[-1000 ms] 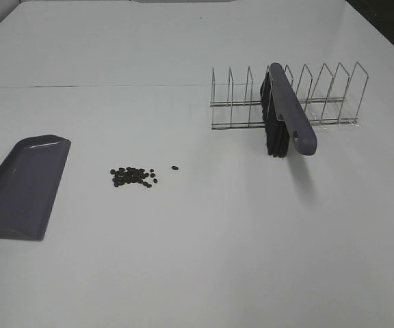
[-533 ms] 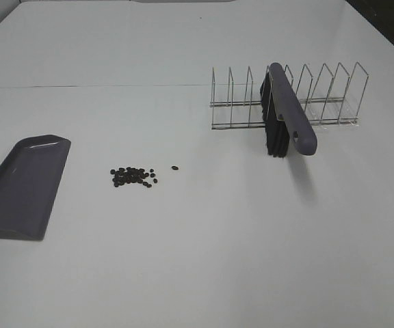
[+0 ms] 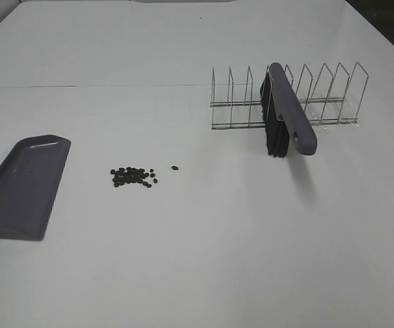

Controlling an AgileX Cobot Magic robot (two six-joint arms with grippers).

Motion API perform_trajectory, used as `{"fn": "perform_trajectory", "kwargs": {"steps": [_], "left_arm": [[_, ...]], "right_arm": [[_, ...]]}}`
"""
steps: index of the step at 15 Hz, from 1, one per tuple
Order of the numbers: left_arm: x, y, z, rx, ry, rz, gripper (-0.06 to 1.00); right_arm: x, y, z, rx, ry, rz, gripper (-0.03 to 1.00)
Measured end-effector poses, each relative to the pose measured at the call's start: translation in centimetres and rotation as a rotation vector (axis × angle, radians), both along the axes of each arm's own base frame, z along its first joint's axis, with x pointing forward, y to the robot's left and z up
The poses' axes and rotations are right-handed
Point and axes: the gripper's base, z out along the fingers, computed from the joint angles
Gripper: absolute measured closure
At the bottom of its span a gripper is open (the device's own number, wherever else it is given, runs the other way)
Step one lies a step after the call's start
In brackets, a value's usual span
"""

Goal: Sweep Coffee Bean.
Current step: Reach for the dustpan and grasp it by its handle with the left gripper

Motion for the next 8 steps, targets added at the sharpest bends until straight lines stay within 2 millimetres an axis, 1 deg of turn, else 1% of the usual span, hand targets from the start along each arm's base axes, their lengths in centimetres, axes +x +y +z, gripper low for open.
{"fn": "perform_trajectory", "kwargs": {"steps": [8], "left_arm": [[0.00, 0.00, 0.00, 0.000, 0.000, 0.000, 0.13]], "right_arm": [[0.00, 0.00, 0.00, 0.000, 0.000, 0.000, 0.20]]}}
